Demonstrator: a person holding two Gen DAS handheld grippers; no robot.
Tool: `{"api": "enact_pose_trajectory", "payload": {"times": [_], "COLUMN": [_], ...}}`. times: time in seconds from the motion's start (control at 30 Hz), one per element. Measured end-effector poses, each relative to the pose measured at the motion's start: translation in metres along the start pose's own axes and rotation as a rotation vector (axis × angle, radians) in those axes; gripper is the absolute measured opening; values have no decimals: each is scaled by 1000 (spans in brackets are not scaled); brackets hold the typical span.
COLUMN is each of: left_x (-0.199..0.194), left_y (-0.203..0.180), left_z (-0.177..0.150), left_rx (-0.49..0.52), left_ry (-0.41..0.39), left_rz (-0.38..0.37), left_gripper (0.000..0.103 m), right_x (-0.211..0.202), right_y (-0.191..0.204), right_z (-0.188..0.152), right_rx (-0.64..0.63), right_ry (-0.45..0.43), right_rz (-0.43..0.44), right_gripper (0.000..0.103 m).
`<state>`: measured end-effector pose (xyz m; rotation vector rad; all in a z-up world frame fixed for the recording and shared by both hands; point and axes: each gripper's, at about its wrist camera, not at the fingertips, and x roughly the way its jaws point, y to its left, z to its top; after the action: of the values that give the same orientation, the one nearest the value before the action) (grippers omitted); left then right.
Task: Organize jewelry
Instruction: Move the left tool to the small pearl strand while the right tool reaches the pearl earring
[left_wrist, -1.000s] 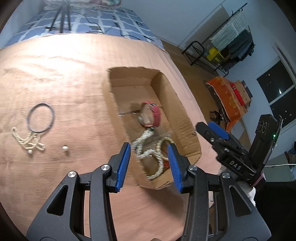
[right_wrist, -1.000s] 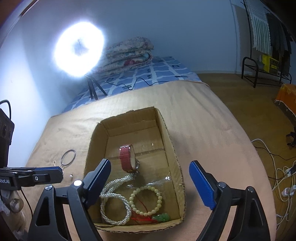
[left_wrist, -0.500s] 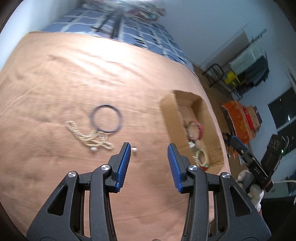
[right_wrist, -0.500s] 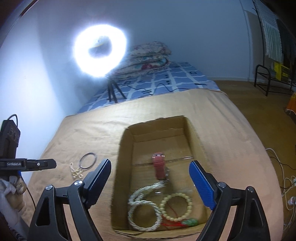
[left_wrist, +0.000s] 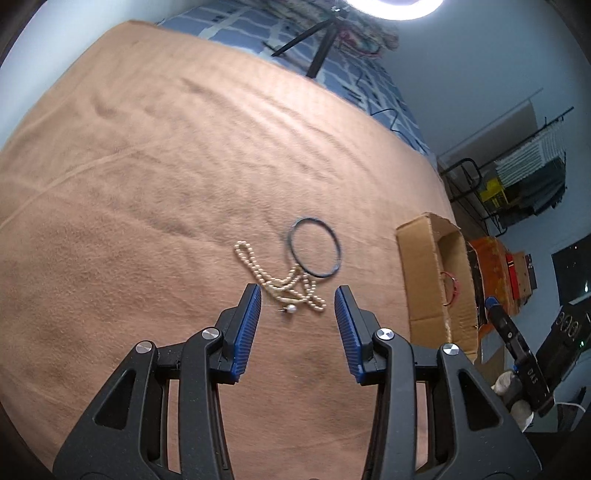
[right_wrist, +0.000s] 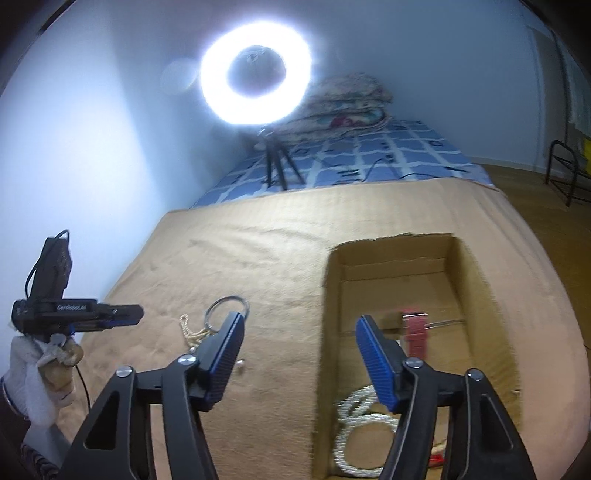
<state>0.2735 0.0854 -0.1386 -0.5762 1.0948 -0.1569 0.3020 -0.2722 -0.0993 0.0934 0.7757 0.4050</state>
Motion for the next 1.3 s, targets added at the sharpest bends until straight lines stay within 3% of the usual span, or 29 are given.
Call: {"api": "enact_pose_trajectory", "payload": {"times": [0.4, 0.7, 1.3], "left_x": [36, 66, 97], "left_y": [19, 21, -19], "left_z": [7, 15, 11], "left_rx": [-47, -85, 28], "left_ry": [67, 98, 115], "left_rz": [25, 24, 48], "left_gripper": [42, 42, 42], "right_x": [39, 60, 96], "right_y": [48, 71, 75], "right_z": [-17, -33, -49], "right_rx": [-89, -165, -188], "right_ry": [107, 164, 247], "right_rz": [47, 34, 1], "right_gripper": [57, 56, 56]}}
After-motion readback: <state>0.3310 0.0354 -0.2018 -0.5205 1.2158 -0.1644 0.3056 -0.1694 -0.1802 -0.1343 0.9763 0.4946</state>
